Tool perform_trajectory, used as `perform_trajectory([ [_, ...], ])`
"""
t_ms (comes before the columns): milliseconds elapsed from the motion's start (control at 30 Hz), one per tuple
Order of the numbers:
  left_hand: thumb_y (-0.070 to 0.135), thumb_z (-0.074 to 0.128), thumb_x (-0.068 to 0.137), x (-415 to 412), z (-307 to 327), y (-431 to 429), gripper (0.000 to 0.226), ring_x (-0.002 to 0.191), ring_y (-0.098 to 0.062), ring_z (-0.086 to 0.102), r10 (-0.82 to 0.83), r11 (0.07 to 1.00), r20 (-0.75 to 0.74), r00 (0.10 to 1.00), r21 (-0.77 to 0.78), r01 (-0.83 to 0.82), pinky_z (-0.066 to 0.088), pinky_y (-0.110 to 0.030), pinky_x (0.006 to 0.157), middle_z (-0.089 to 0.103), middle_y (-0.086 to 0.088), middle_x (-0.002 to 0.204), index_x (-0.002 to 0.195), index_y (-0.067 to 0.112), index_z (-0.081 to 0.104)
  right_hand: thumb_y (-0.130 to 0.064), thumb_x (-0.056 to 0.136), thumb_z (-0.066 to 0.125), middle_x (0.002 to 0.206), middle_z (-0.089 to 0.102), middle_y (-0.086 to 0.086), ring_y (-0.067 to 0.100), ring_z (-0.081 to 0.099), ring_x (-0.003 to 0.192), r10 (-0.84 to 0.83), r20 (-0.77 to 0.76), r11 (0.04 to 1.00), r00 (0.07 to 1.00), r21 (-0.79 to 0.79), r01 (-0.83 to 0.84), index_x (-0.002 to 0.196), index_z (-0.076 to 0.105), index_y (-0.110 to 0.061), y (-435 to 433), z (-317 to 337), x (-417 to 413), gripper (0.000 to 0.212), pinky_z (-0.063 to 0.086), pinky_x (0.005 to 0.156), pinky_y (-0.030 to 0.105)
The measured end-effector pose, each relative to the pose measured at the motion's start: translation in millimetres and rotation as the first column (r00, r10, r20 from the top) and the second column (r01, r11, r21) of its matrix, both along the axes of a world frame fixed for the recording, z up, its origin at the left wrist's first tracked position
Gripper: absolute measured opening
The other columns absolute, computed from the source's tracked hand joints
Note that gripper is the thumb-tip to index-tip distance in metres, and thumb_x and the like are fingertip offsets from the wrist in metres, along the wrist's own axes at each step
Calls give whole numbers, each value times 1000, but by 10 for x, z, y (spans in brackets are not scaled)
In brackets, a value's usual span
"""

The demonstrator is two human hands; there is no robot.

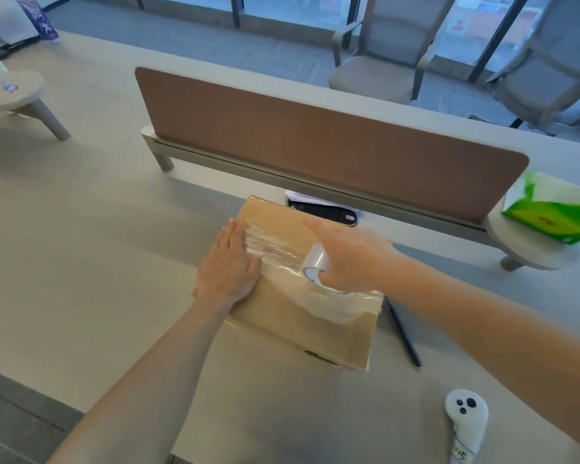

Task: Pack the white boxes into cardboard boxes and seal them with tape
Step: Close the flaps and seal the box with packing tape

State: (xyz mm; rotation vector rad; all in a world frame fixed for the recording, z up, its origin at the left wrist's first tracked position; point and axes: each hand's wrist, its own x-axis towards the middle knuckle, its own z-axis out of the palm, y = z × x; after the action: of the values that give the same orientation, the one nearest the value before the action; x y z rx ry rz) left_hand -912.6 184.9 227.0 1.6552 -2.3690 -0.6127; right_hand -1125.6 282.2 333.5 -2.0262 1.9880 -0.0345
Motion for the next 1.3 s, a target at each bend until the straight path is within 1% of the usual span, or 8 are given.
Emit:
perform_trajectory([
  [100, 49, 44, 99, -38, 24, 21, 70, 153, -13, 11, 13, 1000, 52, 999, 10, -13, 23, -40, 121, 7, 7, 168, 158, 25, 15, -57, 85, 56, 115, 64, -3, 28, 60, 103, -57, -7, 998, 998, -8, 57, 142, 28, -31, 417, 39, -390, 68, 49, 82, 37],
  [333, 45, 38, 100, -76, 39, 37, 75, 154, -15, 5, 18, 1000, 160, 987, 14, -20, 21, -41, 122, -2, 5, 168, 160, 17, 3, -33, 82, 67, 127, 60, -2, 26, 56, 110, -186, 151, 982, 971, 5, 187, 140, 34, -31, 1069, -71, -829, 67, 43, 83, 32],
  [467, 44, 38, 101, -114, 36, 59, 75, 155, -19, 6, 11, 1000, 224, 975, -11, -9, 16, -39, 123, -1, -1, 169, 160, 11, 5, -22, 85, 63, 142, 48, -4, 26, 51, 122, -224, 217, 973, 950, -4, 230, 145, 31, -29, 1233, -231, -771, 68, 44, 97, 39],
  [633, 43, 40, 101, -134, 19, 62, 75, 154, -23, 9, 8, 1000, 243, 970, -28, -1, 17, -41, 123, 2, -5, 168, 159, 9, 8, -15, 84, 58, 126, 50, 4, 36, 54, 107, -291, 181, 951, 939, -55, 305, 140, 39, -24, 1297, -432, -788, 60, 46, 89, 45],
  [733, 40, 43, 100, -153, 10, 66, 76, 154, -24, 8, 1, 1000, 236, 972, -28, 5, 17, -43, 123, 2, -7, 168, 159, 8, 8, -14, 81, 59, 118, 49, 3, 33, 54, 103, -358, 304, 916, 883, -67, 395, 134, 44, -24, 1308, -506, -778, 56, 47, 88, 46],
  [933, 59, 46, 95, -149, -33, 44, 93, 155, -24, 1, -29, 999, 201, 979, -34, 37, 4, -41, 125, -1, -8, 168, 160, 8, 4, 2, 79, 62, 110, 48, 1, 16, 47, 96, -444, 457, 814, 771, -155, 560, 124, 53, -20, 1391, -644, -673, 51, 40, 79, 27],
  [1167, 74, 46, 86, -153, -10, 19, 111, 154, -26, -8, -74, 997, 241, 968, 48, 65, -1, -45, 124, -11, -11, 167, 159, 8, -5, 14, 71, 56, 108, 49, 3, 19, 48, 97, -552, 589, 619, 590, -184, 763, 118, 59, -17, 1354, -780, -519, 56, 37, 79, 20],
  [1300, 65, 52, 67, -91, 184, -254, 111, 153, -31, 7, -176, 955, -21, 984, 238, 176, 10, -49, 123, 15, -17, 163, 158, 18, 13, 18, 71, 55, 110, 54, 8, 23, 50, 99, -583, 627, 528, 517, -191, 828, 117, 59, -14, 1353, -854, -447, 56, 34, 78, 3],
])
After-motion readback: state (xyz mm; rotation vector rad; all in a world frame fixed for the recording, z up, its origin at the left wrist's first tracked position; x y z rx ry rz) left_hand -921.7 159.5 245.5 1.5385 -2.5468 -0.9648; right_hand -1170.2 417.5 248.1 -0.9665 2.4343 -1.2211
